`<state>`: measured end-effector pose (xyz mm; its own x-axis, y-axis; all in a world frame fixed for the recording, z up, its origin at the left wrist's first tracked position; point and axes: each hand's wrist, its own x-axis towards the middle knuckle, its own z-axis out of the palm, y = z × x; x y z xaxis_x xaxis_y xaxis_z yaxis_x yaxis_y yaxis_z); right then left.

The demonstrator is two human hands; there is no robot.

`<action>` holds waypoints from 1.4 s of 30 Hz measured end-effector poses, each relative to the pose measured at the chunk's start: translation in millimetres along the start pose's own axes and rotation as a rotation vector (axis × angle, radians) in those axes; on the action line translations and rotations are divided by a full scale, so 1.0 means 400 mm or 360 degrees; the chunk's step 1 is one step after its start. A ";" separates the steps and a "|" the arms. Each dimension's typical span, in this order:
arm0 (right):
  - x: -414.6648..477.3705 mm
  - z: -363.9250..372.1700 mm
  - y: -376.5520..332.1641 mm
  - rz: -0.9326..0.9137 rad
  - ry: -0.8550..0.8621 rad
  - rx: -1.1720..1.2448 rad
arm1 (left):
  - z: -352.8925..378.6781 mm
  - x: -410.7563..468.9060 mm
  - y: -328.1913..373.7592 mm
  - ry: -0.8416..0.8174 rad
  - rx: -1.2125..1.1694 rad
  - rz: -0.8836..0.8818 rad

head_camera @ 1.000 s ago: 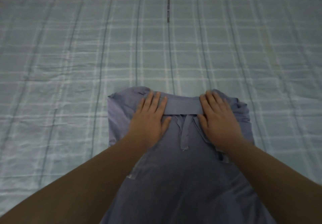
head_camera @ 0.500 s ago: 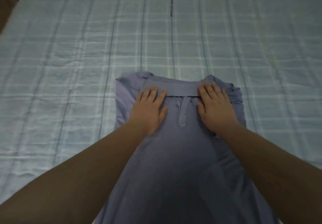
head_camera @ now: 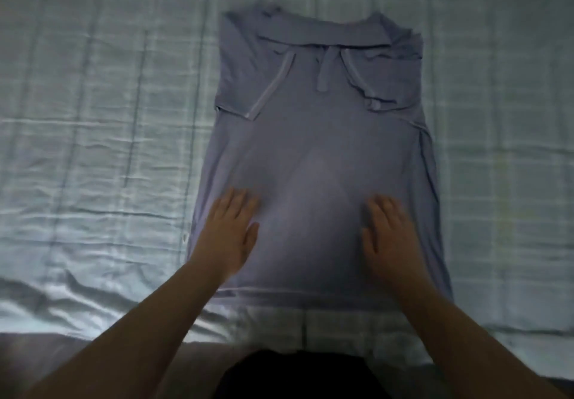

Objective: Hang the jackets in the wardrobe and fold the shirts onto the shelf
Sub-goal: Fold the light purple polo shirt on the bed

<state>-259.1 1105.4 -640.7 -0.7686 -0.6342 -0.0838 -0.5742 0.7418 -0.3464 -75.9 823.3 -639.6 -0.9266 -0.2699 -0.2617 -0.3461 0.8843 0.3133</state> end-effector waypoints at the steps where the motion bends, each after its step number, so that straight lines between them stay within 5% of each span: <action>1: -0.052 0.003 0.017 0.0071 0.0001 -0.0028 | 0.018 -0.049 -0.009 0.0007 -0.0021 -0.0046; 8: -0.259 -0.035 0.120 0.1119 0.0178 0.0267 | 0.027 -0.264 -0.020 0.0215 -0.0367 -0.1108; 12: -0.261 -0.051 0.122 0.1559 -0.0123 0.0351 | -0.009 -0.278 -0.024 0.0170 -0.0827 -0.1645; 15: -0.259 -0.073 0.123 0.1612 -0.0250 0.0483 | -0.028 -0.278 -0.020 -0.0009 -0.0899 -0.1535; 21: -0.310 -0.181 0.065 0.1720 0.0095 0.1237 | -0.089 -0.307 0.010 0.0051 -0.1019 -0.1564; 26: -0.337 -0.315 0.020 0.1791 0.0168 0.1770 | -0.173 -0.382 0.026 0.0005 -0.1809 -0.1628; 36: -0.473 -0.419 0.034 0.2032 0.0251 0.1959 | -0.273 -0.555 0.035 -0.0017 -0.2223 -0.1543; 42: -0.552 -0.437 0.010 0.1936 0.0133 0.1861 | -0.260 -0.640 0.074 -0.0242 -0.2490 -0.1543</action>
<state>-140.7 1286.6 -460.4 -0.6100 0.1831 -0.7709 0.7916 0.1848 -0.5825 135.8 879.0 -468.2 -0.3550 -0.2952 -0.8871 -0.5704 -0.6833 0.4557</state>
